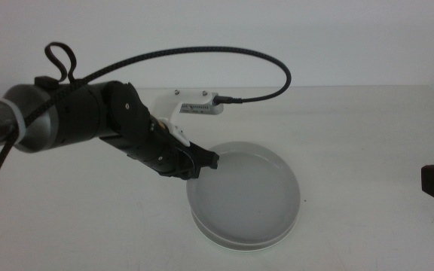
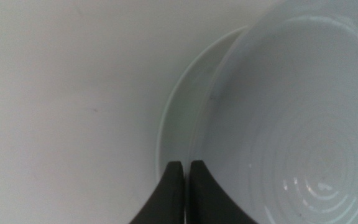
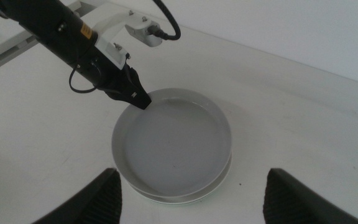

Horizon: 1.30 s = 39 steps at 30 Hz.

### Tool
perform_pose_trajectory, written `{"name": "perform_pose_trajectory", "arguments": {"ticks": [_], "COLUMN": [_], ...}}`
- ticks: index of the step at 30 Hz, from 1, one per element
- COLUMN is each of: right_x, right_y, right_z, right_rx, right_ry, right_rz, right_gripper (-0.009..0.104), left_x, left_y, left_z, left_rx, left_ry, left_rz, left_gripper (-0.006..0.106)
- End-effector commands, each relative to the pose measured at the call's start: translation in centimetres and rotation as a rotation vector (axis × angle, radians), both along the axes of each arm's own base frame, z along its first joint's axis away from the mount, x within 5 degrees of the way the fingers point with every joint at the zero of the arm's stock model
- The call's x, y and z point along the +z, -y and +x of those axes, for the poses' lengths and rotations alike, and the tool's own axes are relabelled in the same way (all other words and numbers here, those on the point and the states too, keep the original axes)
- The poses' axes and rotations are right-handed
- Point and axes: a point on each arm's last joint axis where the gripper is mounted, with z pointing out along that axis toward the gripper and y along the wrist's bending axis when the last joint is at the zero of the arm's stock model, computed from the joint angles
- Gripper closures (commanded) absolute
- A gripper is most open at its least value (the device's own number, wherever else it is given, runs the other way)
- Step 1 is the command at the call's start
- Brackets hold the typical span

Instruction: Stack the three bowls on top of each other.

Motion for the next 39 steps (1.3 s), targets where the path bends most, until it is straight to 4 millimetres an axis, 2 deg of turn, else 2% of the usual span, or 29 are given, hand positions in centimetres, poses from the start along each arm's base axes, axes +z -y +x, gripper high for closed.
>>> {"name": "perform_pose_trajectory", "arguments": {"ticks": [1,3,6,8,12,13,15,21,27,33,39], "right_x": [1.2,1.2,1.2,1.2,1.2,1.2,1.2,1.2,1.2,1.2,1.2], "right_y": [0.0,0.0,0.0,0.0,0.0,0.0,0.0,0.0,0.0,0.0,0.0], "right_z": [0.3,0.3,0.3,0.3,0.3,0.3,0.3,0.3,0.3,0.3,0.3], "right_rx": [-0.015,-0.015,-0.015,-0.015,-0.015,-0.015,-0.015,-0.015,-0.015,-0.015,-0.015], "right_ry": [0.076,0.076,0.076,0.076,0.076,0.076,0.076,0.076,0.076,0.076,0.076], "right_rz": [0.038,0.038,0.038,0.038,0.038,0.038,0.038,0.038,0.038,0.038,0.038], "right_gripper": [0.038,0.038,0.038,0.038,0.038,0.038,0.038,0.038,0.038,0.038,0.038], "left_x": [2.5,2.5,2.5,2.4,3.0,3.5,4.7,10.1,14.0,15.8,16.5], "left_y": [0.1,0.0,0.0,0.0,-0.1,-0.3,-0.8,-4.1,-9.1,-14.1,-16.4], "left_z": [0.2,0.2,0.3,0.2,0.1,0.1,0.1,-0.9,-2.4,-3.8,-4.8], "left_rx": [0.054,0.057,0.05,0.041,0.024,0.03,0.062,0.089,0.172,0.28,0.348], "left_ry": [0.096,0.101,0.108,0.109,0.13,0.152,0.187,0.324,0.429,0.448,0.442], "left_rz": [-0.075,-0.075,-0.071,-0.066,-0.062,-0.068,-0.097,-0.12,-0.076,0.001,0.019], "left_gripper": [0.1,0.097,0.083,0.065,0.015,0.006,-0.003,-0.004,-0.004,-0.004,-0.004]}}
